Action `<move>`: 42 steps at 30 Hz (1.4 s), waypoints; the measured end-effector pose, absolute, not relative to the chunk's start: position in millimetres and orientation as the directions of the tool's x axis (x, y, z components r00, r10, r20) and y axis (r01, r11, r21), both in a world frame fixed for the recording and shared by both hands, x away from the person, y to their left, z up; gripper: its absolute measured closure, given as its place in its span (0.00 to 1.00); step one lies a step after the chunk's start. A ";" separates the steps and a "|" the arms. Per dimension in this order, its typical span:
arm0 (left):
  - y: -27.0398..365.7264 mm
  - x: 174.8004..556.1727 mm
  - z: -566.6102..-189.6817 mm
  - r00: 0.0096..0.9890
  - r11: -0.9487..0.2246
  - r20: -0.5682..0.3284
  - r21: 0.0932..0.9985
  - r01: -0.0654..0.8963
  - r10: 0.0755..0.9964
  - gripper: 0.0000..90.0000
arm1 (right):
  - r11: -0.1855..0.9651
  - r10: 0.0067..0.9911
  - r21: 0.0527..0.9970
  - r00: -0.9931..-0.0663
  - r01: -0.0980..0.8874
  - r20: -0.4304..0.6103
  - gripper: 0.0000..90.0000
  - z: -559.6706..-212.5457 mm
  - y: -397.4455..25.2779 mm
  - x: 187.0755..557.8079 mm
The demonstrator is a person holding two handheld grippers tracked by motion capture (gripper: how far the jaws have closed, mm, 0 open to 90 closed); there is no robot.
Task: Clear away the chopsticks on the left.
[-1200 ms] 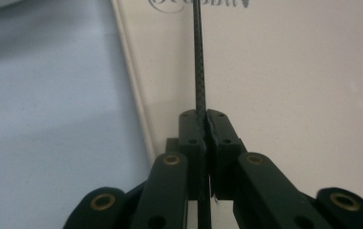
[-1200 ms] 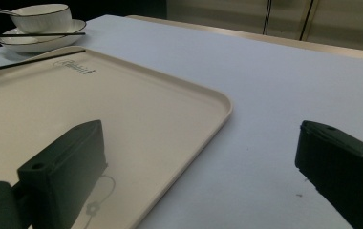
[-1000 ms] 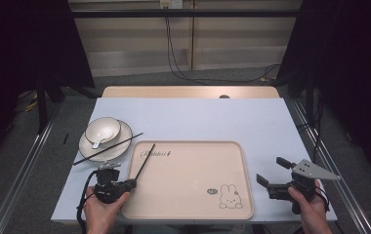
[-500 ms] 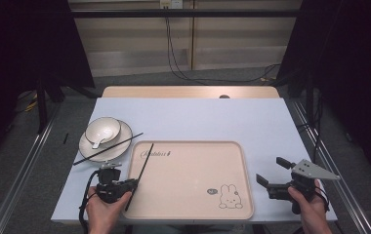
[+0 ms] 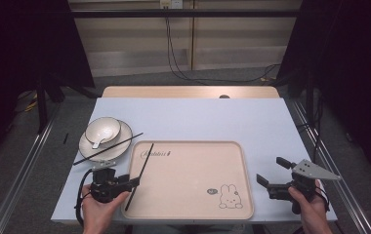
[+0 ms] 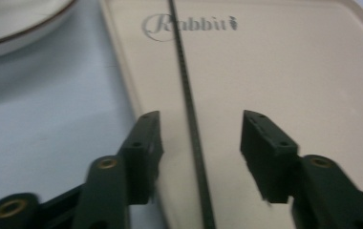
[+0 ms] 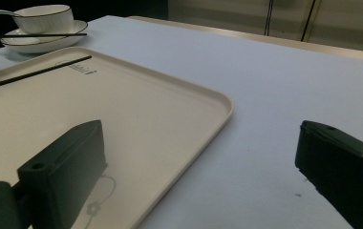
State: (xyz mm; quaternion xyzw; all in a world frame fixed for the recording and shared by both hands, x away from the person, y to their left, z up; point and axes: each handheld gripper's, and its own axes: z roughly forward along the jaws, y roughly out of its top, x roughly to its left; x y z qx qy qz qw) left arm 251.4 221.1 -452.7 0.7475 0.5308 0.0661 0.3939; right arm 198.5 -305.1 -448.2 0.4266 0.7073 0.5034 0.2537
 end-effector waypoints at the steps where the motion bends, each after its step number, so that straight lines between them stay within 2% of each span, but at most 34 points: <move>1: 225.5 251.4 -452.0 0.442 -0.130 -0.324 0.667 0.734 0.836 0.50 | 0.127 0.859 0.929 -0.507 0.348 0.072 0.03 -448.0 -305.4 198.6; 8: 246.2 246.1 -442.6 0.491 -0.143 -0.237 0.773 0.618 0.838 0.24 | 0.126 0.860 0.932 -0.505 0.341 0.069 0.03 -447.8 -305.8 198.9; 10: 250.1 244.6 -440.8 0.510 -0.143 -0.228 0.796 0.588 0.830 0.23 | 0.127 0.859 0.931 -0.507 0.343 0.070 0.03 -447.9 -305.7 198.9; 13: 256.4 245.6 -437.6 0.553 -0.182 -0.186 0.820 0.543 0.812 0.14 | 0.124 0.860 0.930 -0.506 0.346 0.073 0.03 -447.9 -305.5 199.1; 18: 267.5 250.6 -435.3 0.593 -0.171 -0.217 0.832 0.528 0.776 0.06 | 0.126 0.859 0.931 -0.507 0.344 0.071 0.03 -448.0 -305.6 199.0; 24: 289.2 253.8 -429.8 0.633 -0.194 -0.199 0.847 0.495 0.748 0.04 | 0.123 0.859 0.929 -0.506 0.349 0.076 0.03 -448.0 -305.4 198.9; 30: 314.8 264.0 -425.8 0.647 -0.174 -0.222 0.855 0.489 0.730 0.03 | 0.122 0.862 0.929 -0.501 0.350 0.075 0.03 -448.2 -305.7 199.3; 33: 323.0 267.6 -425.6 0.654 -0.198 -0.190 0.859 0.471 0.732 0.03 | 0.121 0.863 0.929 -0.499 0.351 0.076 0.03 -448.2 -305.6 199.6; 37: 329.9 275.9 -420.1 0.713 -0.278 -0.172 0.839 0.467 0.679 0.05 | 0.120 0.864 0.929 -0.498 0.351 0.077 0.03 -448.3 -305.8 199.7; 42: 342.8 289.6 -415.8 0.718 -0.276 -0.165 0.847 0.454 0.676 0.06 | 0.126 0.864 0.931 -0.499 0.342 0.066 0.03 -448.1 -306.4 199.3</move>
